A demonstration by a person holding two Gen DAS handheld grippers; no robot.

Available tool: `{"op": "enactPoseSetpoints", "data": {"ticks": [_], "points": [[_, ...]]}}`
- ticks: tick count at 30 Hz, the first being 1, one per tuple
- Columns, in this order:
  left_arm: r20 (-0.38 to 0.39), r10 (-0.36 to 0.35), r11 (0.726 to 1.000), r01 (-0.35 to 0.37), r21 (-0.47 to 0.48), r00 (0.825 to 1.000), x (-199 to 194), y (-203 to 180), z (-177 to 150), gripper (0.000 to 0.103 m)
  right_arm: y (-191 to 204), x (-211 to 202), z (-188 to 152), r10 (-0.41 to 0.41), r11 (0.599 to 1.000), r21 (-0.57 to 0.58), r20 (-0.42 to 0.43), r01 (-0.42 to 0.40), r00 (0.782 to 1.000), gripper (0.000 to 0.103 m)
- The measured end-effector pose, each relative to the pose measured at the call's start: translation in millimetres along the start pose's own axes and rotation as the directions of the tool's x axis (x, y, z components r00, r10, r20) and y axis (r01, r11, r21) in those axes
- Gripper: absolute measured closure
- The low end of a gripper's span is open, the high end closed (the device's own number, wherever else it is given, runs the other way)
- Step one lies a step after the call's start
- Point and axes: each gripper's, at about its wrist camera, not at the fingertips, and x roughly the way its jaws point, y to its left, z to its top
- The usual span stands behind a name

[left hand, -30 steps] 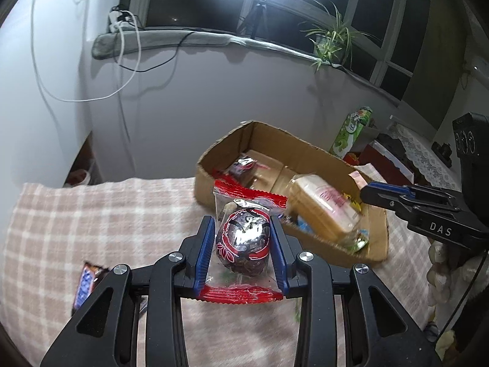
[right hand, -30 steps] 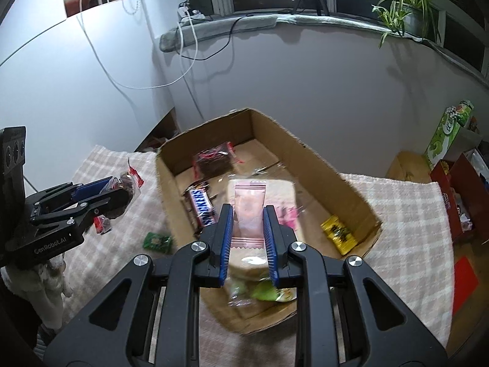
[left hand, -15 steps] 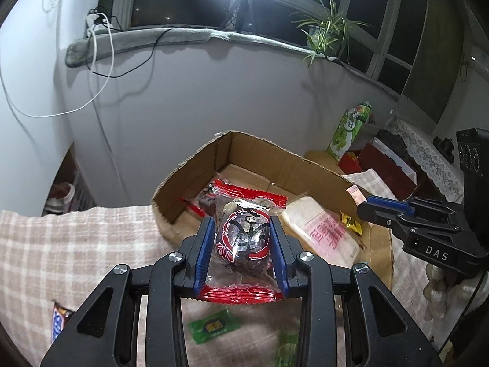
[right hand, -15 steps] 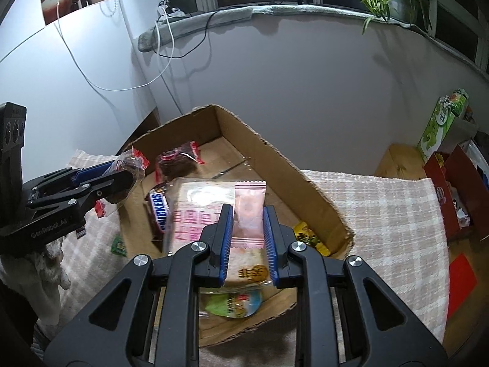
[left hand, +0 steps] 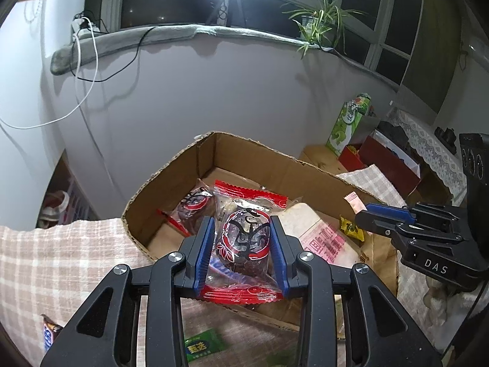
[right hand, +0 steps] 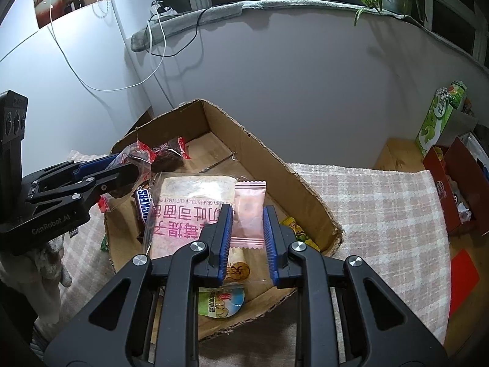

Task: Organize snacks
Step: 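Carry the candy bag with the left tool into the box while the right tool carries the pink packet there, then move both open tools back toward the remaining snacks on the table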

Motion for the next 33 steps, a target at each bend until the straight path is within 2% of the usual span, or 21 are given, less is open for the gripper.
{"op": "enactPoseSetpoints", "data": {"ticks": [2, 4, 5, 6, 8, 20, 33], "points": [[0.001, 0.004, 1.0, -0.004, 0.001, 1.0, 0.3, -1.3, -0.1, 0.068, 0.4, -0.3, -1.0, -0.004, 1.0, -0.002, -0.001, 0.004, 1.0, 0.082], [-0.001, 0.007, 1.0, -0.007, 0.002, 1.0, 0.4, -1.8, 0.3, 0.068, 0.5, -0.7, -1.4, -0.008, 1.0, -0.003, -0.002, 0.008, 1.0, 0.074], [0.0, 0.007, 1.0, -0.007, 0.001, 1.0, 0.0, -2.0, 0.6, 0.067, 0.8, -1.6, -1.7, -0.01, 1.0, -0.004, 0.001, 0.01, 1.0, 0.062], [0.0, 0.008, 1.0, -0.008, 0.0, 1.0, -0.3, -2.3, 0.9, 0.061, 1.4, -3.4, -2.1, -0.018, 1.0, -0.006, 0.01, 0.018, 1.0, 0.049], [0.007, 0.012, 1.0, -0.012, -0.003, 1.0, -1.9, -2.7, 1.1, 0.051, 2.4, -7.1, -2.5, -0.026, 1.0, -0.011, 0.025, 0.026, 0.999, 0.041], [0.026, 0.011, 1.0, -0.011, -0.002, 1.0, -15.3, -6.0, 0.1, 0.051, 10.6, -23.8, -6.4, -0.037, 0.999, -0.014, 0.029, 0.037, 0.999, 0.041], [0.071, 0.003, 1.0, -0.003, 0.01, 0.997, -53.0, -10.9, -10.3, 0.051, 38.3, -56.0, -20.3, -0.025, 0.999, -0.024, 0.055, 0.026, 0.998, 0.041]]}}
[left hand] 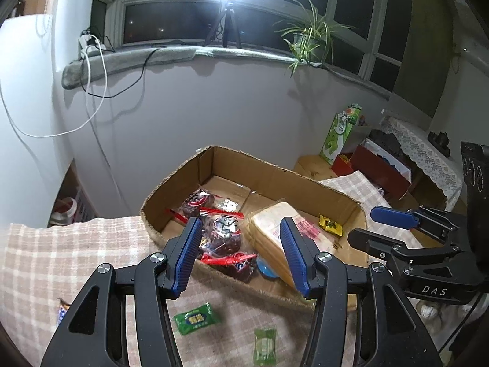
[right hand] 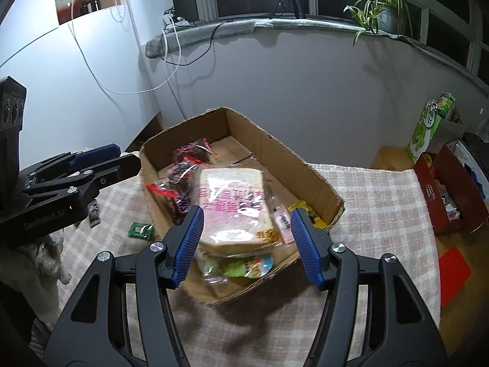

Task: Organize snacks
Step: 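Move both open tools back toward the remaining snacks on the table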

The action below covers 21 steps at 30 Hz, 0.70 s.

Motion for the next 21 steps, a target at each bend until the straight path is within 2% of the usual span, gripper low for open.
{"op": "enactPoseSetpoints", "data": {"ticks": [21], "points": [[0.074, 0.014, 1.0, -0.012, -0.026, 0.997, -66.4, 24.9, -21.8, 0.051, 69.4, -28.9, -23.3, 0.047, 0.998, -0.051, 0.01, -0.046, 0.999, 0.041]]}}
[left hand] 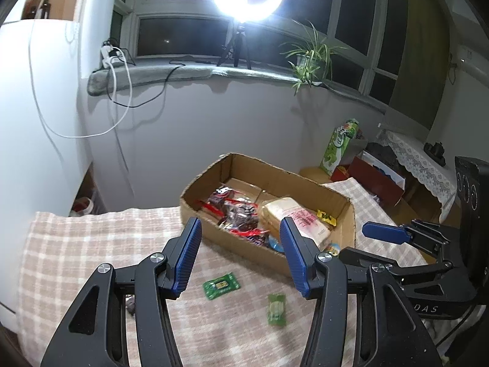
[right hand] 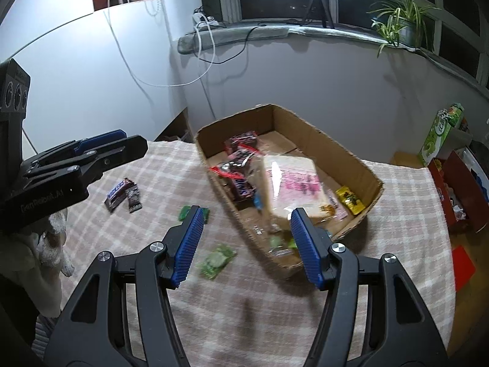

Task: Organize snacks
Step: 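Move both open tools back toward the remaining snacks on the table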

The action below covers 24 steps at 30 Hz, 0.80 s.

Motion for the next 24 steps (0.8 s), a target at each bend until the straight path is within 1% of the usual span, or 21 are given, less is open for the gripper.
{"op": "enactPoseSetpoints", "data": {"ticks": [11, 16, 24], "points": [[0.02, 0.028, 0.999, -0.027, -0.03, 0.999, -27.8, 24.6, -15.5, 0.051, 36.0, 2.3, -13.8, 0.035, 0.999, -0.032, -0.025, -0.036, 0.999, 0.041], [0.018, 0.039, 0.998, -0.038, -0.059, 0.999, -38.6, 40.5, -24.9, 0.051, 40.7, 4.4, -23.1, 0.044, 0.999, -0.023, -0.042, -0.045, 0.998, 0.041], [-0.009, 0.085, 0.987, -0.085, -0.138, 0.996, -57.4, 84.6, -56.0, 0.051, 40.0, 17.4, -43.9, 0.045, 0.999, 0.003, -0.084, -0.045, 0.995, 0.041]]}}
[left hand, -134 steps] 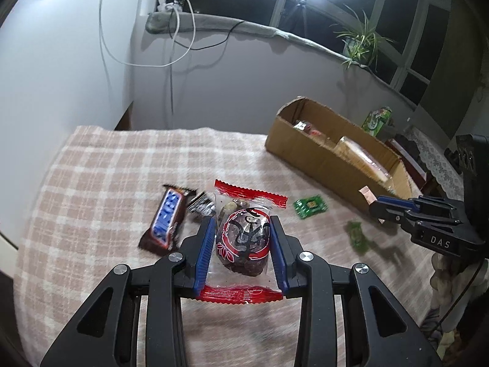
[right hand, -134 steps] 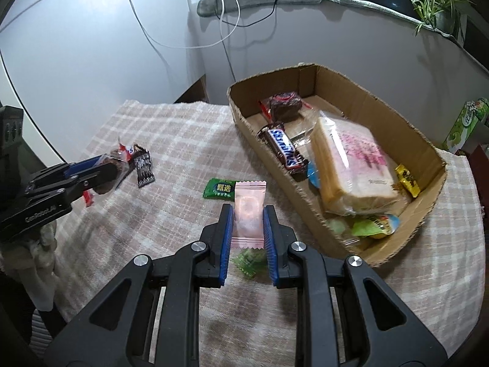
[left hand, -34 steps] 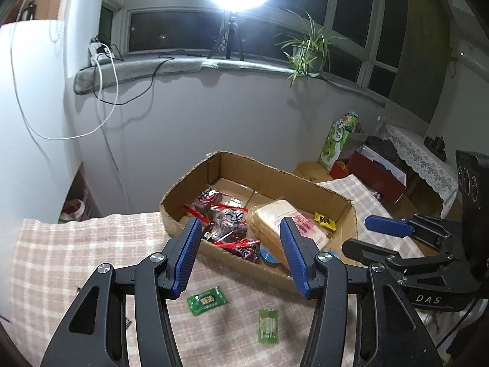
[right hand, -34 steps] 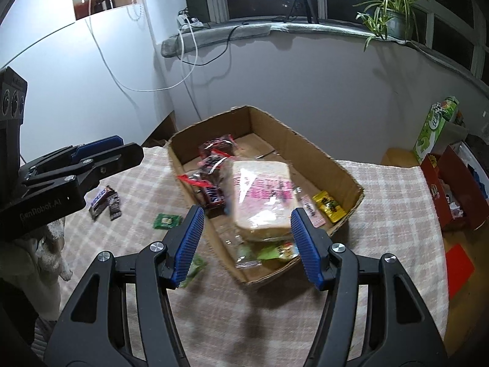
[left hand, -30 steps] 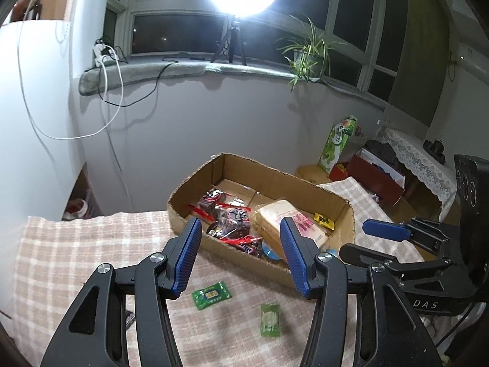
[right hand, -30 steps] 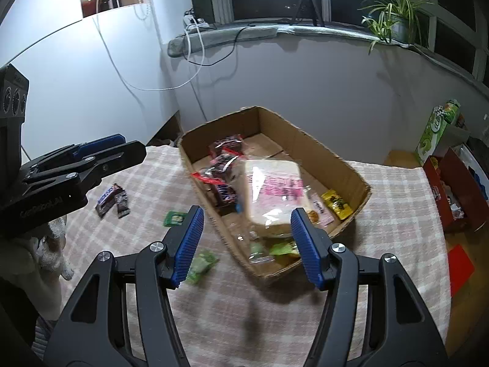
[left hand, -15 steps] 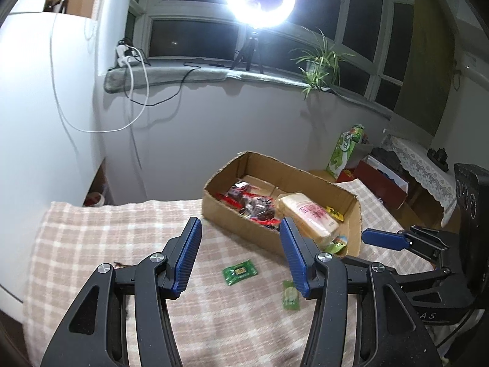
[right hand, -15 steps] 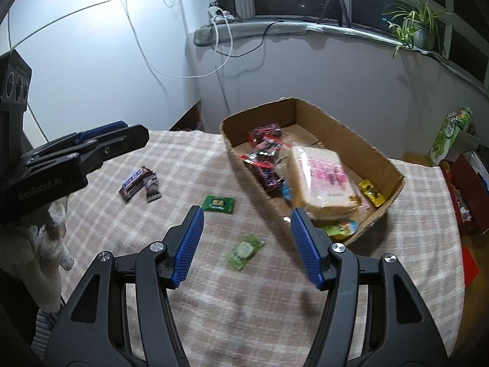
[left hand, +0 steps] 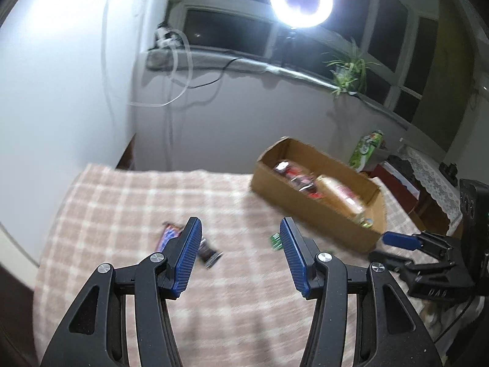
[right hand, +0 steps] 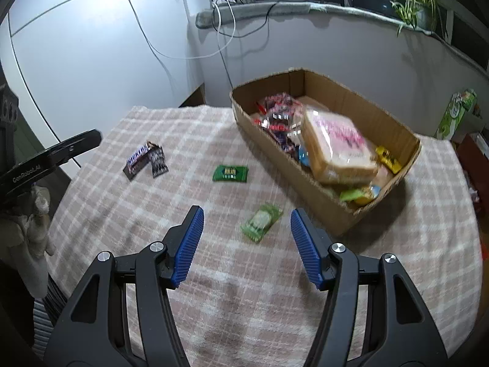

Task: Organize snacks
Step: 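Move both open tools back toward the remaining snacks on the table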

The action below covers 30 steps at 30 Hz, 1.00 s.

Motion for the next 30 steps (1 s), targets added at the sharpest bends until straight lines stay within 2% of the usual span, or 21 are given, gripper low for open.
{"op": "enactPoseSetpoints", "data": {"ticks": [8, 13, 22, 30], "points": [[-0.059, 0.05, 0.995, -0.054, -0.081, 0.997, -4.0, 49.9, -34.2, 0.051, 0.2, 19.9, -23.5, 0.001, 0.999, 0.034, -0.049, 0.001, 0.999, 0.041], [-0.091, 0.065, 0.993, -0.073, -0.095, 0.994, 0.9, 64.0, -46.8, 0.051, -7.3, 29.7, -27.6, 0.001, 0.996, 0.084, -0.064, 0.004, 0.998, 0.041], [-0.11, 0.057, 0.993, -0.068, -0.098, 0.992, 24.1, 71.6, -41.4, 0.051, -8.1, 50.2, -21.9, -0.028, 0.996, 0.085, -0.1, 0.037, 0.995, 0.041], [-0.123, 0.06, 0.995, -0.069, -0.07, 0.991, 45.9, 73.4, -31.2, 0.051, -8.6, 72.9, -14.8, -0.051, 0.992, 0.111, -0.135, 0.066, 0.99, 0.05]]}}
